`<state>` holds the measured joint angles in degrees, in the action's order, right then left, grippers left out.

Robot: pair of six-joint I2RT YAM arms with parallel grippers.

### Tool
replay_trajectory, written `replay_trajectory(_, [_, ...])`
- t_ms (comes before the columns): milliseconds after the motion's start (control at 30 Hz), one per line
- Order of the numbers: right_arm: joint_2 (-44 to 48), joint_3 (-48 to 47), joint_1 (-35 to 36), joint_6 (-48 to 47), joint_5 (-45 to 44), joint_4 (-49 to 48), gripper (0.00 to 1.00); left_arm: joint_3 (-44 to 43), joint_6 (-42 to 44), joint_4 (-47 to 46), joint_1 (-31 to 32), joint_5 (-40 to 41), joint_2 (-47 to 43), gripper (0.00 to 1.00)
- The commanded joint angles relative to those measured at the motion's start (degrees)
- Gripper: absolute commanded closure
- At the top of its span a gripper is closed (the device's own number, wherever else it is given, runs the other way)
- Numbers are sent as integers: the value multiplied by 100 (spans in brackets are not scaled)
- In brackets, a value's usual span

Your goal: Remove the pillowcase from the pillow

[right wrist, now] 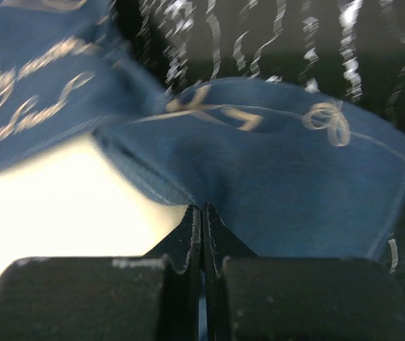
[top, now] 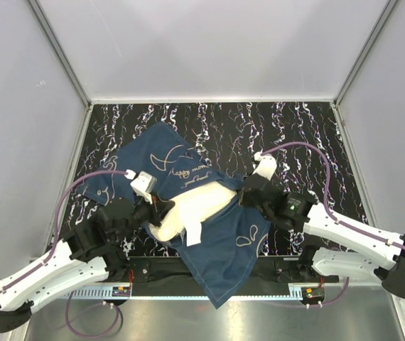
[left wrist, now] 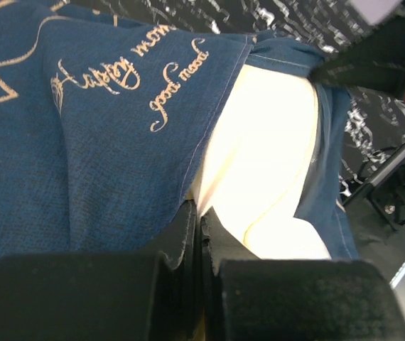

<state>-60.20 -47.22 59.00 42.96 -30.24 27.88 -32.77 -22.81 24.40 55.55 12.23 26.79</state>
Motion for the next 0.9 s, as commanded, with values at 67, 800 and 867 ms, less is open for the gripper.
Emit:
replay_trajectory(67, [-69, 99, -845, -454, 325, -177, 100, -625, -75, -420, -27, -177, -437, 100])
replay_trajectory(800, [-238, 1048, -1172, -77, 1661, -1329, 100, -476, -118, -1411, -27, 122, -175, 100])
replay_trajectory(867, [68, 1031, -1180, -130, 1679, -1215, 100, -423, -145, -1649, -27, 96, -34, 100])
